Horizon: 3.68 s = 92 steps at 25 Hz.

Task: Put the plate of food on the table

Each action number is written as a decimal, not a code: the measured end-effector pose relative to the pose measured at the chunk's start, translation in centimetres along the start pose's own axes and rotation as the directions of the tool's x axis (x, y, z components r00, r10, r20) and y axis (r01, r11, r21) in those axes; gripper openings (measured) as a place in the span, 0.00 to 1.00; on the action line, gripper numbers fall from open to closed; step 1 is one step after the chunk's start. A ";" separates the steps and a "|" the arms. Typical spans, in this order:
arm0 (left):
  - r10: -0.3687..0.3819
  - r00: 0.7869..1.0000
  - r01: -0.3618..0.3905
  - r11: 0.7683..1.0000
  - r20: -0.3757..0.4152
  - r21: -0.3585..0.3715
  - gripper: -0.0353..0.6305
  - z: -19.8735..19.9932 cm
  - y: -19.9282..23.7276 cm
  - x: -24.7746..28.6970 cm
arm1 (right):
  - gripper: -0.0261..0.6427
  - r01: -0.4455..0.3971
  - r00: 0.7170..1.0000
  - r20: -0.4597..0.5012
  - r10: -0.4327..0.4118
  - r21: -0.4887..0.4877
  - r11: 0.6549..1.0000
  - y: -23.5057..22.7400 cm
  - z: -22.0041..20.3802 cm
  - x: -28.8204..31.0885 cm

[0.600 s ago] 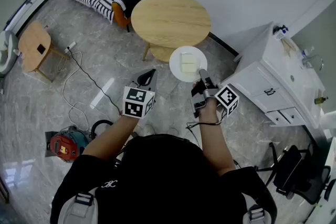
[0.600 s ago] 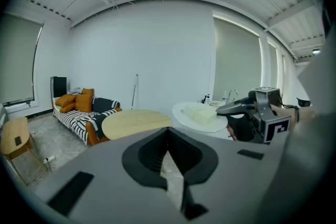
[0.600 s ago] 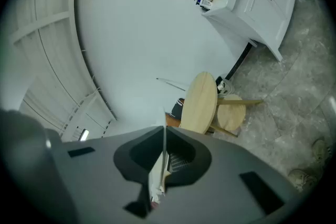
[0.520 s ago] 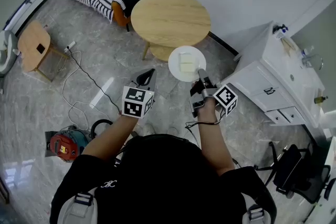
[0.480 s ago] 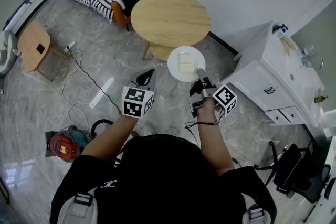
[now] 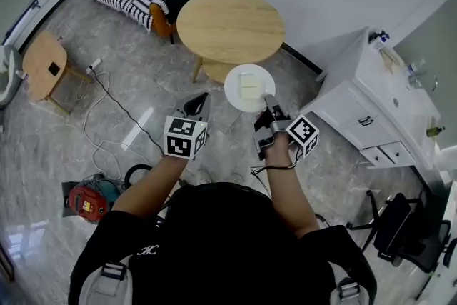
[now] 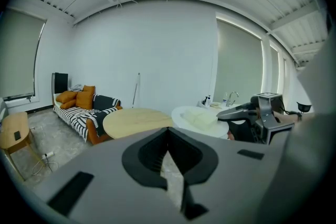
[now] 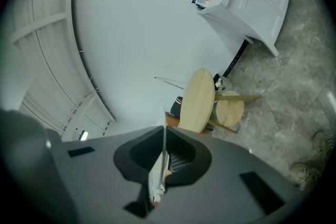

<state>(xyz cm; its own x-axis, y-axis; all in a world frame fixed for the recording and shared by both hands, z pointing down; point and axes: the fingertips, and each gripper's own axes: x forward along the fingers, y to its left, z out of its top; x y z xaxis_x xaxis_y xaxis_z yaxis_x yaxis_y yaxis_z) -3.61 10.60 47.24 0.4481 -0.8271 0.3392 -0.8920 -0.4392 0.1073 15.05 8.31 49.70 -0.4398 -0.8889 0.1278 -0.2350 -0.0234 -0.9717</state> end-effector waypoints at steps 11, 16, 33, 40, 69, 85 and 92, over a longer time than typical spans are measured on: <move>0.008 1.000 -0.008 1.000 0.000 -0.010 0.06 -0.3 1.2 -0.2 | 0.07 0.001 1.000 -0.020 -0.001 -0.006 1.000 0.4 -1.0 0.9; 0.014 1.000 -0.014 1.000 -0.007 -0.028 0.06 -0.6 2.3 -0.1 | 0.07 0.008 1.000 -0.028 -0.009 -0.017 1.000 0.5 -1.5 1.5; -0.005 1.000 0.006 1.000 0.020 -0.014 0.06 -0.1 7.7 -1.0 | 0.07 0.011 1.000 -0.017 -0.012 -0.034 0.999 1.5 -5.8 4.6; -0.009 1.000 0.009 1.000 0.009 -0.023 0.06 -0.9 9.0 -1.1 | 0.07 0.009 1.000 -0.021 -0.009 -0.026 1.000 1.4 -7.2 5.1; -0.015 1.000 0.015 1.000 -0.010 0.023 0.06 -0.7 12.4 5.5 | 0.07 -0.028 1.000 0.005 0.028 0.011 1.000 -1.3 -3.7 11.7; -0.047 0.997 0.050 0.997 -0.055 0.055 0.06 0.8 13.1 14.7 | 0.07 -0.009 1.000 0.022 0.008 0.012 1.000 -2.9 2.9 17.4; -0.050 0.996 0.053 0.998 -0.069 0.038 0.06 1.8 14.5 19.0 | 0.07 0.012 1.000 0.007 -0.012 0.008 1.000 -3.5 5.4 21.3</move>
<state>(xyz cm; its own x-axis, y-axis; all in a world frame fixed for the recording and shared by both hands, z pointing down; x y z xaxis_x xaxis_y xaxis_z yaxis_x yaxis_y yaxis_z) -7.90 -12.07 53.55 0.4872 -0.7780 0.3967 -0.8641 -0.4953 0.0898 11.22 -13.06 54.75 -0.4311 -0.8917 0.1382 -0.2330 -0.0379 -0.9717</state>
